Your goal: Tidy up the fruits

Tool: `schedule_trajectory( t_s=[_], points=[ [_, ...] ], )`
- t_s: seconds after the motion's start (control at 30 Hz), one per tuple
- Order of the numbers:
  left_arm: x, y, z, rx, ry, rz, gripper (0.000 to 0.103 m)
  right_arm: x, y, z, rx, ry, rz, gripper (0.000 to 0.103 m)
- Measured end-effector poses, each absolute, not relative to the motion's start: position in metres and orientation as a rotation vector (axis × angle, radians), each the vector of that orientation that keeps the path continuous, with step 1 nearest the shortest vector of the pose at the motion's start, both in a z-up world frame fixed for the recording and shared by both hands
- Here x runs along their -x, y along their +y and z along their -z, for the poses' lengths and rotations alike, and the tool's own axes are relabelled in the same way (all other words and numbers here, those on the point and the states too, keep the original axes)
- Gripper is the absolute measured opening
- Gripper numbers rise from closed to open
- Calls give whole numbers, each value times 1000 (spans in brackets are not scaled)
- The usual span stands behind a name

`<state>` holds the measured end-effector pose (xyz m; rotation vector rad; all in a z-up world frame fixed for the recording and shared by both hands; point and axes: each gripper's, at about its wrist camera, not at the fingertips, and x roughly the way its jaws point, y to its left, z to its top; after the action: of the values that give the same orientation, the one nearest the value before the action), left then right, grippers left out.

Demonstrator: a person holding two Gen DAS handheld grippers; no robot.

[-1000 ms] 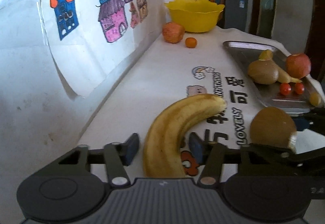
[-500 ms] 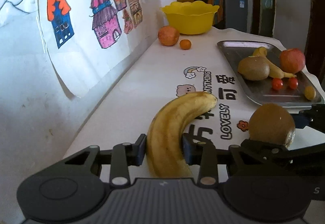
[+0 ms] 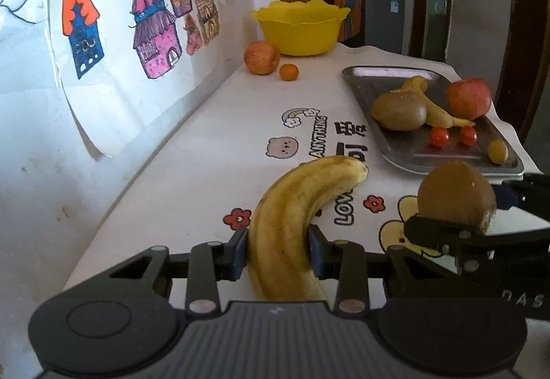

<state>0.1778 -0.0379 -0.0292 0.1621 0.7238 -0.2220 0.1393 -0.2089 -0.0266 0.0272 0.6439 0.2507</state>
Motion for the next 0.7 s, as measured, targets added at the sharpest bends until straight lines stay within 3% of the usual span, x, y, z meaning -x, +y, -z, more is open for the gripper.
schedule_trajectory(
  t_s=[0.7],
  points=[
    [-175,-56,17,-231,672,264,39,-132,-233,16,-79,602,-189,65]
  ],
)
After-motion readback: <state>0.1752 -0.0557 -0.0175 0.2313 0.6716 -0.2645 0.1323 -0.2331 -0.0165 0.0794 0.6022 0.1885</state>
